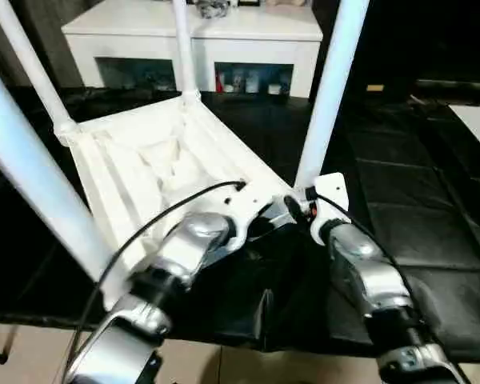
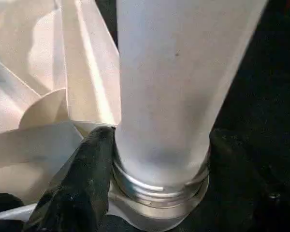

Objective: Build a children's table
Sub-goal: Rotate leg to tighten

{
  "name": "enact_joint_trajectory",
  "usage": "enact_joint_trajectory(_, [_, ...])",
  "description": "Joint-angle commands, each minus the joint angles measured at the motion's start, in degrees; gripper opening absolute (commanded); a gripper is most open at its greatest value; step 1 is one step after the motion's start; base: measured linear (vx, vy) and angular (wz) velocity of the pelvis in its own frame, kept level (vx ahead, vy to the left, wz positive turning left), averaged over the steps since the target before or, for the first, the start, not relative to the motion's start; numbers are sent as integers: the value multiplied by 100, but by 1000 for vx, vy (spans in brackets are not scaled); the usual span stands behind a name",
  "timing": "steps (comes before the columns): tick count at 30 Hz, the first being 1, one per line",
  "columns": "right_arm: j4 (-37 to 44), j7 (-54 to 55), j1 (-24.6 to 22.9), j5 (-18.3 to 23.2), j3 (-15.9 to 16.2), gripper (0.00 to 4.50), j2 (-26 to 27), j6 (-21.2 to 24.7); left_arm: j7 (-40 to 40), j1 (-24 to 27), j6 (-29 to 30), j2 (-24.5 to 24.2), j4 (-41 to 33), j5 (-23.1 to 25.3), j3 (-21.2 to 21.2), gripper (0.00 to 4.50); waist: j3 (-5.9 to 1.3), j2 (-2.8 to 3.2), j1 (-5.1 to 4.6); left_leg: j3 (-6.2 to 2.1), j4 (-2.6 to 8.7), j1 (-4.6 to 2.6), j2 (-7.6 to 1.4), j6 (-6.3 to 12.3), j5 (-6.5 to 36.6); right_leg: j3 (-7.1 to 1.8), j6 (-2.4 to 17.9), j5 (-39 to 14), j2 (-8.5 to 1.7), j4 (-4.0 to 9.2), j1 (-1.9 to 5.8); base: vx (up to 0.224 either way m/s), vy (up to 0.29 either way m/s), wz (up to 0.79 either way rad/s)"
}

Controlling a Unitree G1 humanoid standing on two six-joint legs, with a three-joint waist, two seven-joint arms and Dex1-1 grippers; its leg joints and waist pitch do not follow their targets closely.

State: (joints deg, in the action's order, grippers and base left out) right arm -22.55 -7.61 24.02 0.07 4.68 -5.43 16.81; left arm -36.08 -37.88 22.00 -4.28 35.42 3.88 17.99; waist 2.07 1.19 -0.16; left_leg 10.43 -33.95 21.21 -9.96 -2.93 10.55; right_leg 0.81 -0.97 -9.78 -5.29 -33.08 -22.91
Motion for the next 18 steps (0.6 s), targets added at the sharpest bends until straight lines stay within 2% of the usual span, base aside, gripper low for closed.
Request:
enact_joint_trajectory(1, [16,-328,-260,-266,554,265,-11,115,332,-54,69,-90,275,216,-40,0,-284,-84,-5,-89,487,-40,-178,62,2037,-66,856,-2132,-154,457,148,0,0,0])
enact_joint_trajectory(2, [59,-337,-272,-281,588,265,-20,98,316,-64,70,-90,287,210,-29,0,-282,-71,4,-87,493,-43,-183,68,2040,-74,846,-2119,-162,460,142,0,0,0])
enact_joint_trajectory(3, [128,-389,-295,-236,569,320,-40,84,274,-51,78,-121,261,218,-8,0,-285,-79,6,-82,489,-47,-181,74,2046,-75,844,-2109,-158,462,139,0,0,0])
enact_joint_trajectory(5, [700,-966,-478,54,511,333,-365,31,-135,90,183,-433,-18,278,175,0,-294,-80,40,-76,484,-51,-187,109,2016,-85,838,-2029,-163,459,144,0,0,0])
enact_joint_trajectory(6, [796,-1136,-508,60,552,340,-491,49,-226,123,208,-505,-81,285,206,0,-302,-67,52,-93,493,-2,-202,161,1824,-80,887,-1687,-163,406,198,0,0,0])
enact_joint_trajectory(7, [875,-1253,-532,100,514,354,-573,83,-320,151,219,-567,-127,283,226,0,-293,-52,49,-95,498,2,-201,170,1825,-76,908,-1626,-156,404,197,0,0,0])
enact_joint_trajectory(9, [1030,-1558,-563,237,413,377,-788,136,-589,239,246,-737,-292,266,288,0,-296,-71,-32,-109,502,48,-199,197,1841,-55,962,-1653,-166,394,232,0,0,0])
enact_joint_trajectory(10, [1089,-1690,-575,305,375,378,-869,159,-691,274,254,-804,-362,260,314,0,-301,-73,-50,-100,488,28,-199,198,1867,-62,999,-1680,-172,403,208,0,0,0])
enact_joint_trajectory(11, [1160,-1903,-582,432,306,378,-998,181,-857,328,249,-914,-469,243,356,0,-301,-42,-60,-105,483,17,-198,201,1886,-66,1048,-1689,-177,406,204,0,0,0])
enact_joint_trajectory(13, [1337,-2540,-636,729,241,391,-1327,154,-1390,474,120,-1203,-748,178,520,0,-308,-46,-54,-87,462,9,-216,318,1711,-79,1225,-1315,-171,383,215,0,0,0])
enact_joint_trajectory(14, [1489,-3134,-725,851,309,391,-1667,-24,-1778,602,129,-1448,-1007,101,634,0,-314,-33,-44,-93,465,5,-234,350,1712,-71,1280,-1220,-174,362,238,0,0,0])
enact_joint_trajectory(15, [1575,-3426,-787,935,340,391,-1810,-86,-2063,683,-56,-1582,-1156,20,694,0,-308,-28,-37,-79,460,-6,-244,389,1644,-78,1343,-1077,-171,352,221,0,0,0])
enact_joint_trajectory(17, [1635,-3620,-826,997,355,391,-1904,-111,-2243,732,-187,-1672,-1256,-41,740,0,-303,-17,-23,-73,463,-12,-242,409,1668,-72,1408,-1047,-170,347,221,0,0,0])
enact_joint_trajectory(18, [1670,-3867,-849,1149,314,391,-1968,-108,-2596,841,-243,-1853,-1522,-181,798,0,-298,-19,-25,-71,468,-11,-244,399,1690,-73,1413,-1081,-169,350,214,0,0,0])
